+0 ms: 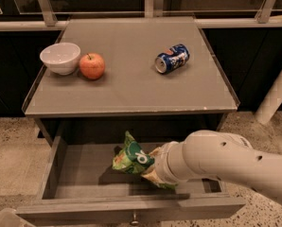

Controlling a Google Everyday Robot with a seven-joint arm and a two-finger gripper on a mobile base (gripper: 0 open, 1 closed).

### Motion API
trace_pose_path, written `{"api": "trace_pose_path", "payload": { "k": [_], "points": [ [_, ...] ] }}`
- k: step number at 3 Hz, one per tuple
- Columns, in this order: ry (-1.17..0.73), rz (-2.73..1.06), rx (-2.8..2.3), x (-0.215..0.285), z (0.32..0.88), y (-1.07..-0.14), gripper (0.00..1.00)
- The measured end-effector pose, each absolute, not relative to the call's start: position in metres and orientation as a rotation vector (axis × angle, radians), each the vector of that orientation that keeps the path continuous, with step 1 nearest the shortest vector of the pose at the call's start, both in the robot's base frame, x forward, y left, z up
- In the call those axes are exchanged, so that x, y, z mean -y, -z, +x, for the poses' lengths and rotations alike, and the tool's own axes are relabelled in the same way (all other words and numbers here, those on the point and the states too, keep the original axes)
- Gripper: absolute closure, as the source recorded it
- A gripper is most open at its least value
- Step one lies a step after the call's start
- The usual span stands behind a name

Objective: Place green rice chip bag into top drawer

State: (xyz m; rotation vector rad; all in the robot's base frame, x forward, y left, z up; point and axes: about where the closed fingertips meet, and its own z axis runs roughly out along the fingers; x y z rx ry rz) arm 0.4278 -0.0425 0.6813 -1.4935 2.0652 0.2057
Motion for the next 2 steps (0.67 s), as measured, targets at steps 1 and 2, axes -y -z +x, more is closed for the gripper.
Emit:
{"api": "trace_pose_path", "payload": {
  "k": [1,2],
  "points": [
    [-0.206,-1.494,-2.065,0.0425,0.4278,-0.6813,0.58],
    [-0.206,-1.494,-2.065,0.0425,0.4278,-0.6813,0.35]
  ]
}}
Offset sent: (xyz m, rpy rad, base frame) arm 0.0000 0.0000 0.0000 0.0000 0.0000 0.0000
